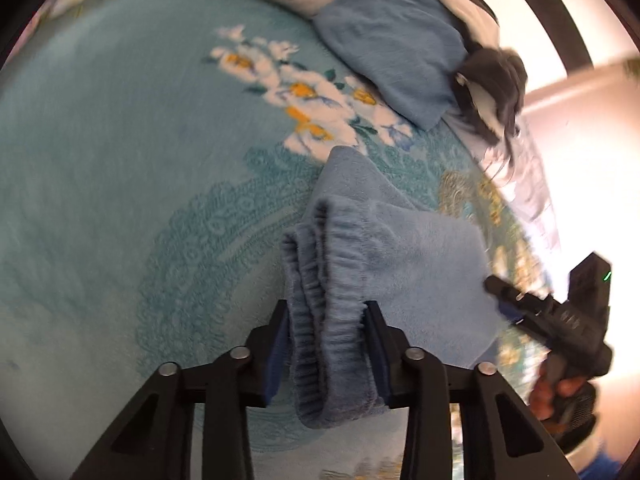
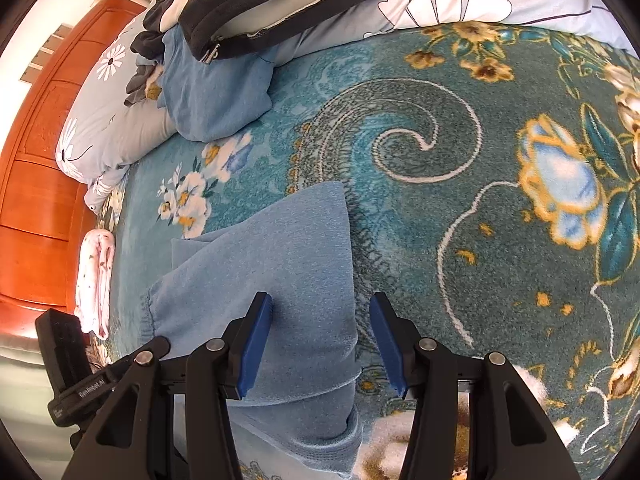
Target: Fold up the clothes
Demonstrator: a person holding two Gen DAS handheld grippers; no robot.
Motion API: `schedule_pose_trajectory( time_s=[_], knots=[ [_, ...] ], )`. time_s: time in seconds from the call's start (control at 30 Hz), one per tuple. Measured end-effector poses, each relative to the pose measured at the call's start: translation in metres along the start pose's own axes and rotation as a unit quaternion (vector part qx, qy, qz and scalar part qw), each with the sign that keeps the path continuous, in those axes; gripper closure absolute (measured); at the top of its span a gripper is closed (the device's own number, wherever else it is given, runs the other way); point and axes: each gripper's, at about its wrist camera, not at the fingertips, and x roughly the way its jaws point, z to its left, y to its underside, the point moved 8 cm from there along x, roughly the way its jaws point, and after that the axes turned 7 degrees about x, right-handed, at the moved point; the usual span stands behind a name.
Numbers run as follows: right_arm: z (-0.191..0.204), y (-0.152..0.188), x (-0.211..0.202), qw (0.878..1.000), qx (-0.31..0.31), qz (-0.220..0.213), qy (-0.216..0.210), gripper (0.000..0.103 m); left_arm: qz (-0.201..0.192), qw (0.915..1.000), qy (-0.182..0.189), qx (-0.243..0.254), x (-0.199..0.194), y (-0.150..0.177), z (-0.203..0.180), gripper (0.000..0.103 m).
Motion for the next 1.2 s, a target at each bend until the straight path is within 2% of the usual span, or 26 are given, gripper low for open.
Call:
schedule_pose_trajectory(
  time_s=[0.07, 0.1, 0.27, 0.37, 0.57, 0.7, 0.77, 0.83, 0.97, 1.1, 1.2],
  knots=[
    [-0.001, 0.0, 0.0, 1.0, 0.002, 0.0, -0.001, 0.051, -0.009, 0.9992, -0.016, 0.036, -0.005, -0.002, -0.005, 0.077],
    [-0.001, 0.0, 0.0, 1.0, 0.003, 0.0, -0.001, 0.051, -0.013, 0.9987, -0.02, 0.046, -0.007, -0.002, -0.007, 0.077],
    [-0.004, 0.0, 0.0, 1.0, 0.007, -0.001, -0.002, 0.051, -0.032, 0.9972, -0.024, 0.062, -0.015, -0.006, -0.009, 0.083],
    [-0.005, -0.001, 0.0, 1.0, 0.01, -0.001, -0.003, 0.051, -0.05, 0.9947, -0.016, 0.089, -0.022, -0.014, -0.024, 0.085],
    [-0.011, -0.006, -0.007, 1.0, 0.017, -0.012, -0.002, 0.051, -0.076, 0.9854, 0.024, 0.15, -0.04, -0.041, -0.049, 0.085],
    [-0.015, -0.011, -0.013, 1.0, 0.021, -0.021, 0.0, 0.051, -0.042, 0.9907, 0.019, 0.128, -0.022, -0.046, -0.021, 0.085],
    [-0.013, -0.011, -0.015, 1.0, 0.017, -0.021, 0.0, 0.051, -0.009, 0.994, 0.004, 0.109, -0.003, -0.038, -0.001, 0.084],
    [-0.008, -0.01, -0.017, 1.0, 0.01, -0.017, -0.002, 0.051, 0.006, 0.9957, 0.002, 0.092, 0.009, -0.031, 0.011, 0.084],
    [0.013, -0.006, -0.018, 1.0, -0.024, -0.003, -0.01, 0.051, 0.002, 0.9981, 0.014, 0.06, 0.009, -0.034, 0.015, 0.081],
    [0.051, 0.005, -0.016, 0.994, -0.11, 0.012, -0.008, 0.051, 0.006, 0.9989, 0.018, 0.043, -0.005, -0.04, 0.013, 0.076],
    [0.065, 0.021, -0.009, 0.985, -0.169, 0.033, 0.003, 0.051, -0.035, 0.9981, 0.008, 0.05, -0.034, -0.047, 0.003, 0.069]
  ],
)
